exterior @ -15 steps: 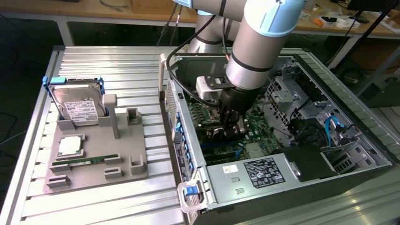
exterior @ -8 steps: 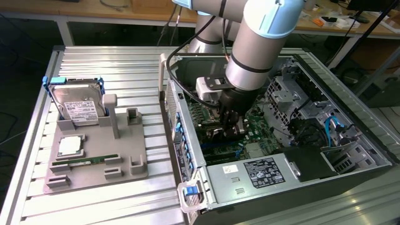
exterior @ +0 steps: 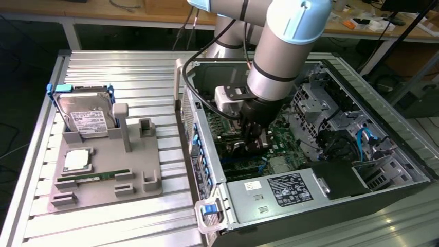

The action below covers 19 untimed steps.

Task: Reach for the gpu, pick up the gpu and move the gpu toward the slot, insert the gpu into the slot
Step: 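Insert the gpu into the slot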

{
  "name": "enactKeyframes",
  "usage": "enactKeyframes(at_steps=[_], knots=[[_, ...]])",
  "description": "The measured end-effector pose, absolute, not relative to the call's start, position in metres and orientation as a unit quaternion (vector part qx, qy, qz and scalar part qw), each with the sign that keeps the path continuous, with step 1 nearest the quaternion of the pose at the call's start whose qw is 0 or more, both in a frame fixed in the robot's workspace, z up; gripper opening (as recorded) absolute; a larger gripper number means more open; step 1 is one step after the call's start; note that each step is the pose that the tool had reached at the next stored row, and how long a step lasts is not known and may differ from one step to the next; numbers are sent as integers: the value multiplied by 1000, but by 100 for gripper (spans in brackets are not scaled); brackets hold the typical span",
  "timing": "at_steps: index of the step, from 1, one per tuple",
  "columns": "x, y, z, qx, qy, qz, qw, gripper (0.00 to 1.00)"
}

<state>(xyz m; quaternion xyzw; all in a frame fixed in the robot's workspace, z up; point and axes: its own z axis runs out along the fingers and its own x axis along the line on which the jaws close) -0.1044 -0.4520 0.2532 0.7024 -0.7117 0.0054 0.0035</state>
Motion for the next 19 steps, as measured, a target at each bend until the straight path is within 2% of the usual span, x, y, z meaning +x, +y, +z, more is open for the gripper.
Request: enactKeyframes(at_steps=[19], knots=[[-105, -452, 246, 702, -712, 6, 3, 27]])
